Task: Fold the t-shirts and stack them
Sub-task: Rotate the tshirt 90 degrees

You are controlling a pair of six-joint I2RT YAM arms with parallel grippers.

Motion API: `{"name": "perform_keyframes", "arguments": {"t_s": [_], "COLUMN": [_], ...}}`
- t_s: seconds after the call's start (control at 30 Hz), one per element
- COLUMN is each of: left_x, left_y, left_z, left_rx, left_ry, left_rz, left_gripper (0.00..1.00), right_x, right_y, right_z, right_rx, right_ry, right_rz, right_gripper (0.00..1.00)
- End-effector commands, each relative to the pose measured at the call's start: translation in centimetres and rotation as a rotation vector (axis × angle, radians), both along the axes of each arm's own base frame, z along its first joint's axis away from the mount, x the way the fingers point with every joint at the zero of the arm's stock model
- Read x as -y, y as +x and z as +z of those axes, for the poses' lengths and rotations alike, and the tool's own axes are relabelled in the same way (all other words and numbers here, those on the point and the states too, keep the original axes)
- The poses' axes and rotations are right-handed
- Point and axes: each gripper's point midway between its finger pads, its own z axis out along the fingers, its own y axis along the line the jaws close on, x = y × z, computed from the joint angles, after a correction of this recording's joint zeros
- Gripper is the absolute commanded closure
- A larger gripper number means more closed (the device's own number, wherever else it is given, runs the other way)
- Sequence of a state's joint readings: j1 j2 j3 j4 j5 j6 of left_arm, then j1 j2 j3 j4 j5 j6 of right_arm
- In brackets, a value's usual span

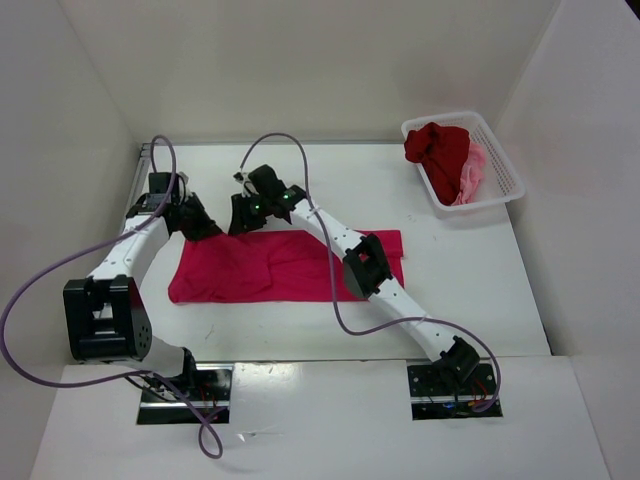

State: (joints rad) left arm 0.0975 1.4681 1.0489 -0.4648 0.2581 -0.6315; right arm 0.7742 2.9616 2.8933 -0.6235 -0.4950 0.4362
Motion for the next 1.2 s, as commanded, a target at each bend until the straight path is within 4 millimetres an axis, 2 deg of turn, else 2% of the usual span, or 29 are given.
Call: {"name": "perform_keyframes", "arguments": {"t_s": [0.0, 0.07, 0.1, 0.17, 0.2, 0.23, 0.27, 0.3, 0.4, 0.47, 0.53, 0.57, 0.63, 0.67, 0.73, 0.77, 0.8, 0.83, 0.87, 0.9, 0.93, 0.97, 1.03, 1.07, 1.1, 1.13, 1.17], "left_x": [1.1, 1.5, 1.5, 1.9, 1.9, 1.9, 2.2, 2.2, 2.3, 2.7, 3.1, 3.3, 4.4, 4.9, 6.9, 7.6, 9.3, 10.1, 11.0, 11.9, 13.9, 15.0, 17.5, 19.5, 20.8, 22.2, 23.9], "left_y": [1.7, 1.9, 1.9, 1.9, 1.9, 1.9, 2.0, 2.0, 2.3, 2.2, 2.4, 2.4, 2.3, 2.2, 1.8, 1.9, 1.1, 1.1, 0.9, 0.8, 0.0, -0.4, -1.2, -2.1, -2.6, -2.8, -3.6], "left_z": [3.7, 4.2, 4.2, 4.2, 4.2, 4.2, 4.5, 4.5, 4.4, 4.4, 4.3, 3.9, 3.1, 2.3, 1.3, 0.7, 0.3, -0.2, -1.0, -0.8, -1.6, -2.3, -2.9, -3.4, -3.4, -2.9, -3.1], "left_rx": [0.120, 0.130, 0.130, 0.130, 0.130, 0.130, 0.139, 0.139, 0.141, 0.143, 0.140, 0.131, 0.104, 0.082, 0.054, 0.041, 0.029, 0.017, 0.002, 0.007, -0.007, -0.029, -0.039, -0.059, -0.065, -0.045, -0.050], "left_ry": [0.013, 0.008, 0.008, 0.007, 0.007, 0.007, 0.007, 0.007, 0.028, 0.033, 0.032, 0.039, 0.031, 0.030, 0.027, 0.027, 0.022, 0.018, 0.013, 0.004, -0.002, -0.016, -0.043, -0.062, -0.087, -0.115, -0.129], "left_rz": [-0.046, -0.048, -0.048, -0.059, -0.059, -0.059, -0.068, -0.068, -0.075, -0.091, -0.101, -0.107, -0.128, -0.142, -0.180, -0.186, -0.223, -0.224, -0.237, -0.249, -0.292, -0.297, -0.336, -0.357, -0.375, -0.392, -0.418], "left_gripper": [0.93, 0.93, 0.93, 0.93, 0.92, 0.92, 0.92, 0.92, 0.92, 0.91, 0.91, 0.91, 0.91, 0.91, 0.91, 0.90, 0.90, 0.90, 0.90, 0.90, 0.90, 0.90, 0.90, 0.90, 0.90, 0.90, 0.84], "right_x": [-1.5, -1.6, -1.7, -2.0, -2.0, -2.1, -1.6, -1.6, 0.5, 3.6, 6.2, 8.7, 11.5, 13.7, 16.1, 17.1, 17.7, 18.7, 19.2, 19.7, 20.5, 21.0, 21.5, 22.0, 22.4, 22.9, 23.4], "right_y": [-3.5, -4.4, -4.4, -4.2, -3.2, -3.2, -2.2, -1.3, 3.1, 7.8, 10.9, 13.2, 16.0, 17.7, 19.4, 20.0, 20.2, 20.9, 21.2, 21.2, 21.5, 21.5, 21.4, 21.3, 21.0, 20.6, 20.3], "right_z": [-1.5, -1.6, -1.3, -0.7, 0.2, 0.2, 0.1, 2.1, 3.9, 4.3, 5.7, 5.7, 7.3, 7.7, 8.4, 9.4, 9.5, 9.9, 11.5, 11.9, 12.3, 14.3, 16.1, 17.1, 19.7, 20.5, 21.5], "right_rx": [-0.071, -0.120, -0.113, -0.108, -0.091, -0.101, -0.109, -0.100, -0.100, -0.069, -0.072, -0.075, -0.058, -0.064, -0.054, -0.053, -0.044, -0.012, 0.017, 0.025, 0.043, 0.080, 0.126, 0.151, 0.205, 0.220, 0.243], "right_ry": [0.015, 0.034, 0.040, 0.056, 0.085, 0.091, 0.099, 0.140, 0.169, 0.163, 0.171, 0.173, 0.188, 0.192, 0.180, 0.185, 0.167, 0.149, 0.160, 0.148, 0.128, 0.141, 0.133, 0.126, 0.134, 0.115, 0.103], "right_rz": [0.098, 0.125, 0.125, 0.119, 0.103, 0.094, 0.069, 0.043, -0.114, -0.268, -0.391, -0.462, -0.578, -0.647, -0.754, -0.807, -0.839, -0.900, -0.925, -0.948, -0.992, -1.001, -1.001, -1.011, -1.000, -0.999, -1.004], "right_gripper": [0.63, 0.68, 0.70, 0.80, 0.84, 0.92, 0.96, 0.98, 0.99, 0.99, 0.99, 0.99, 0.99, 0.99, 0.96, 0.90, 0.83, 0.70, 0.64, 0.61, 0.58, 0.56, 0.54, 0.53, 0.51, 0.51, 0.51]}}
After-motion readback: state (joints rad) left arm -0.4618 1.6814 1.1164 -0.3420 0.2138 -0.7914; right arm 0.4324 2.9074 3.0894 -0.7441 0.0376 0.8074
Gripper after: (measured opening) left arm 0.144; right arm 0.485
